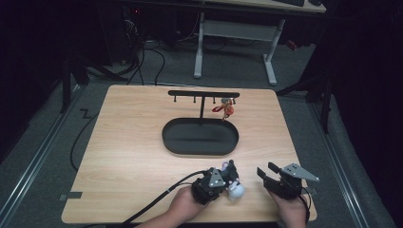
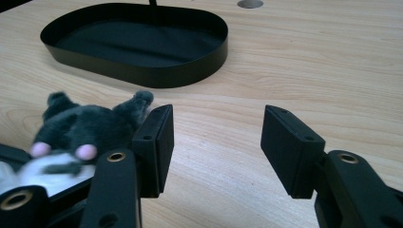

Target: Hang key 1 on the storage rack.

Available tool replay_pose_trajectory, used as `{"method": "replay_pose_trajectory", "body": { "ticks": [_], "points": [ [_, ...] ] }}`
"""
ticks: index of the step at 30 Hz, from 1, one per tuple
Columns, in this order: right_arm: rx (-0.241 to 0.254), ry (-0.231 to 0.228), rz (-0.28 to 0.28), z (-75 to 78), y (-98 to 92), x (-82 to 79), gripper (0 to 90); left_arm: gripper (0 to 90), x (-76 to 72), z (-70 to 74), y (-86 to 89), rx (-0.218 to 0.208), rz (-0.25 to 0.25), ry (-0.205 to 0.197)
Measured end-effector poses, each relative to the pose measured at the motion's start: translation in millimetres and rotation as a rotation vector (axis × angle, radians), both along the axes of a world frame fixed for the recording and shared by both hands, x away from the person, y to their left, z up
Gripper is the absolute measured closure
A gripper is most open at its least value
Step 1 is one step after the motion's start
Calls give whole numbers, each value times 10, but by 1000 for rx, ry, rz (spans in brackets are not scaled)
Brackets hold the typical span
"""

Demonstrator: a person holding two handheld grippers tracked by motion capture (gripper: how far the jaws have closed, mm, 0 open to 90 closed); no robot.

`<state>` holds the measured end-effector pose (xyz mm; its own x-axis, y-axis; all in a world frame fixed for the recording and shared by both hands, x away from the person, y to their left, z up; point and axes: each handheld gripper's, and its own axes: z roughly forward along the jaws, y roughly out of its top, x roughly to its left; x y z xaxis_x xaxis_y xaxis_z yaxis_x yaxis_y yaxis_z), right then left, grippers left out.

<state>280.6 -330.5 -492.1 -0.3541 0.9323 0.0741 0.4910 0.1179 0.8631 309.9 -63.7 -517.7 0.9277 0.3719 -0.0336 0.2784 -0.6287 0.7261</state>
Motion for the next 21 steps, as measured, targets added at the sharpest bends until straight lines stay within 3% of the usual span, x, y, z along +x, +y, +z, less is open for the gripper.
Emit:
{"method": "replay_pose_trajectory", "body": {
  "ticks": [4,7,10,11,12,13,14,15,16,17,18,20,21],
  "points": [
    [5,-3,-10,-4,-47,0,453,893,52,3,-243,5,-15,-3],
    [10,3,-15,-5,-54,-3,453,891,67,14,-277,0,-15,-8],
    [10,0,-16,-3,-60,-7,453,839,52,24,-198,-14,-17,3],
    [5,-1,-12,-3,-58,-12,453,776,25,29,-61,-28,-16,-1],
    [5,-1,-12,-3,-58,-12,453,748,25,29,-61,-28,-16,-1],
    [5,3,-12,-7,-57,-11,453,708,25,40,135,-35,6,-25],
    [5,3,-12,-7,-57,-11,453,686,25,40,135,-35,6,-25],
    [2,6,-11,-13,-61,-5,453,655,68,64,381,-41,59,-40],
    [3,8,-11,-14,-61,-4,453,623,99,79,516,-48,90,-45],
    [1,8,-9,-16,-63,-1,454,597,99,79,516,-48,90,-45],
    [1,8,-9,-16,-63,-1,454,597,130,96,656,-53,123,-56],
    [1,12,-13,-22,-62,5,455,561,231,143,1068,-56,212,-80],
    [1,12,-13,-22,-62,5,455,554,231,143,1068,-56,212,-80]
  ]
}}
